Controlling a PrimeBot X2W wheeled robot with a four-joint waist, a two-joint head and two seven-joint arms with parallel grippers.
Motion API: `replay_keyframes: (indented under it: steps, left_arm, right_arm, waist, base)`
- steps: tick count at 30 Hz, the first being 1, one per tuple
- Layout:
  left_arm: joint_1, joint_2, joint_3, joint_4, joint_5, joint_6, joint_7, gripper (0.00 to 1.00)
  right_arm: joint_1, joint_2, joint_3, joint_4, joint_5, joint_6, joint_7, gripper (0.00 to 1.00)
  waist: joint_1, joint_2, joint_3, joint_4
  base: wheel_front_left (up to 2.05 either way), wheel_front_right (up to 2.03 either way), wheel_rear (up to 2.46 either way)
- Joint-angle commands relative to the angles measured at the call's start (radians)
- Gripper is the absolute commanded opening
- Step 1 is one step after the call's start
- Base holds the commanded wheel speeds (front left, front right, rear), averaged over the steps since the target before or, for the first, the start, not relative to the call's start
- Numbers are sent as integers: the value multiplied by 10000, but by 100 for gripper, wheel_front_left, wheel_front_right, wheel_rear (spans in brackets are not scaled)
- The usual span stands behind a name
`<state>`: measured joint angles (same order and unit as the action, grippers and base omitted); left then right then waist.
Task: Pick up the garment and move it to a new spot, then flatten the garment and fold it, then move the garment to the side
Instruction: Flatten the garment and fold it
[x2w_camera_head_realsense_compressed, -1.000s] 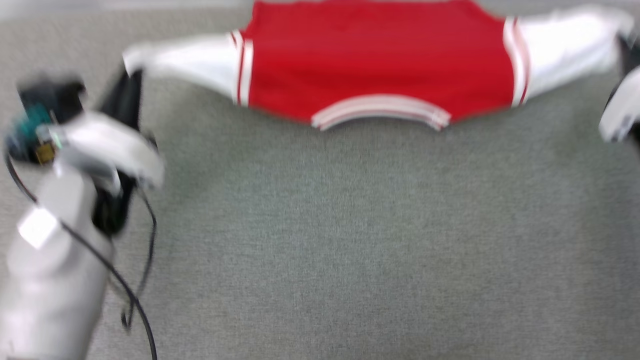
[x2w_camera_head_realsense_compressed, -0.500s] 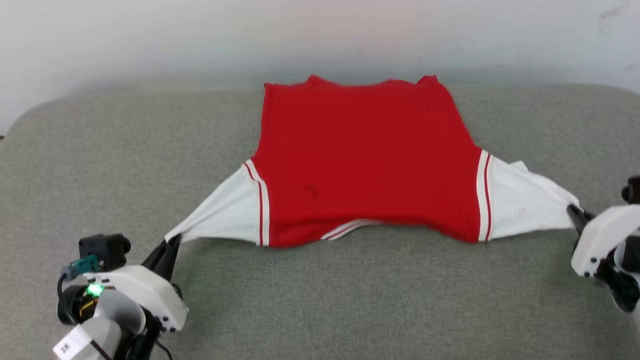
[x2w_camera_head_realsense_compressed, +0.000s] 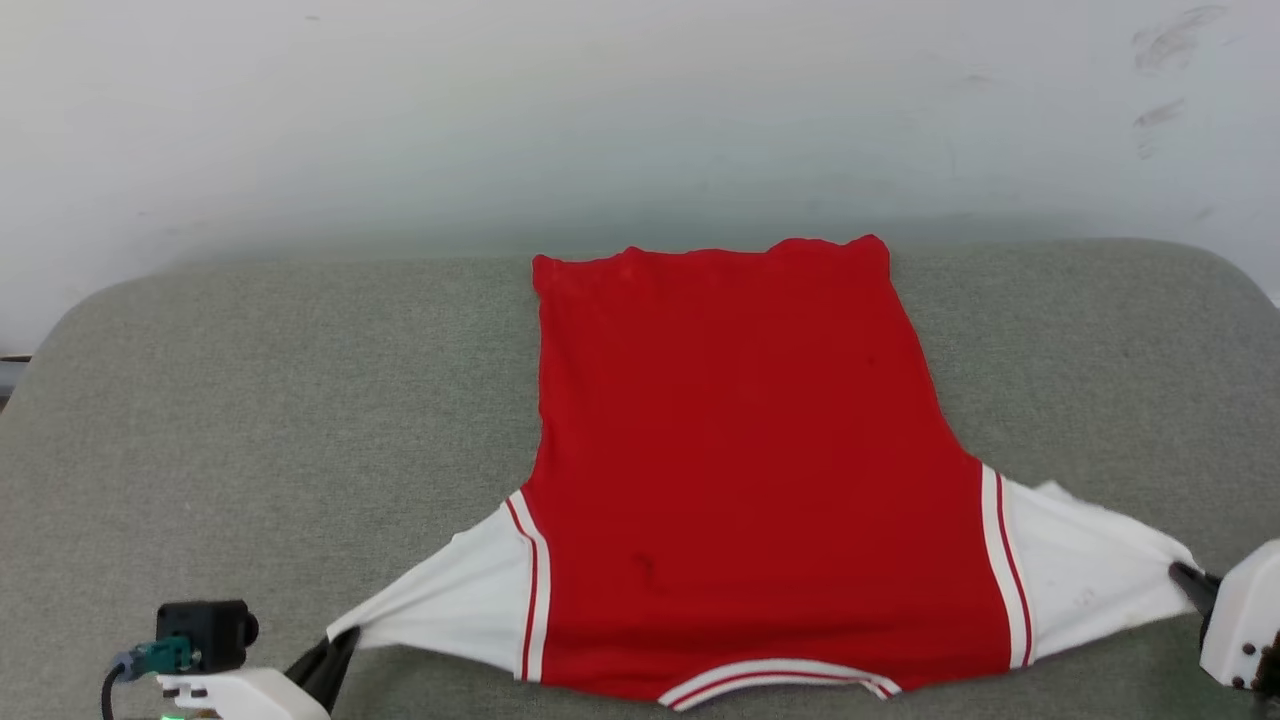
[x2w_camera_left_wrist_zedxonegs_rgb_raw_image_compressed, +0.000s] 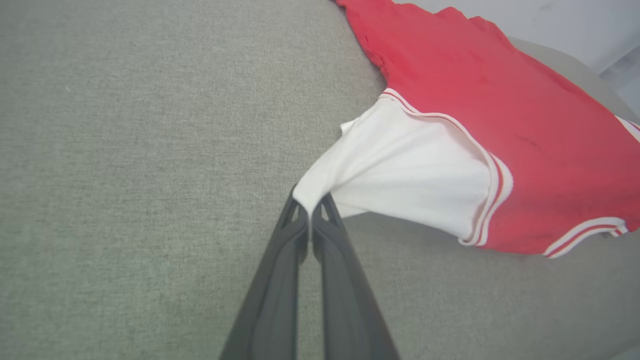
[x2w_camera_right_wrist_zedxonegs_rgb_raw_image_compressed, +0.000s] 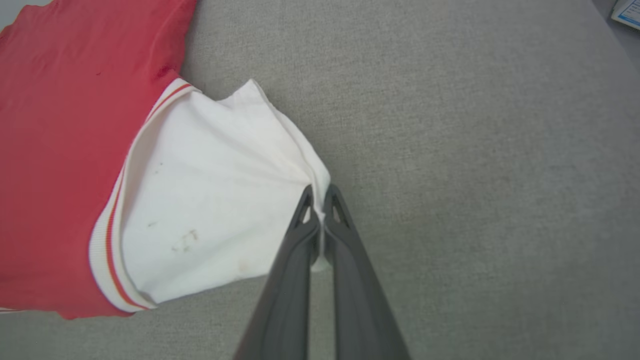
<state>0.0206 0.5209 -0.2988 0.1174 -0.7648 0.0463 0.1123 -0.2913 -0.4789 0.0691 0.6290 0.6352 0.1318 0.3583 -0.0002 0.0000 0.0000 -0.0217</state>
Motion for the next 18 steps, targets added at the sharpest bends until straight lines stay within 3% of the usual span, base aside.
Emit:
replay_keyframes:
  steps: [1,8,15,16,17,18]
  left_arm:
    - [492,198,-44,-349,-125,150,292,0]
    - [1570,553,-222,-1384,-564,425,1321,0]
    - [1417,496,-584,-2006,-767,175,1855,0]
    - [1345,526,-641,-2103,-748,122,1920,0]
    - [1287,550,-708,-2195,-730,64,1999,0]
    - [1235,563,-753,-2285,-731,32,2076,0]
  right_arm:
    - [581,-218,-178,-453,148,-21,481,0]
    - [2098,-313,-1174,-1952,213,-21,1963,0]
    - [2537,53,-1790,-3073,-448,-20,2689,0]
    - [2498,43,-1837,-3250,-592,-20,2724,78]
    - [2471,85,-1844,-3329,-655,-20,2939,100]
    - [2446,55,-1752,-3531,-782,-18,3052,100]
  waist:
    - [2,0,-86,4]
    - [2,0,50,74]
    - [2,0,424,178]
    - [2,0,518,206]
    - [2,0,611,239]
    - [2,0,709,281]
  base:
    - [0,0,0]
    - [0,0,0]
    - [0,0,0]
    - [0,0,0]
    - [0,0,0]
    - [0,0,0]
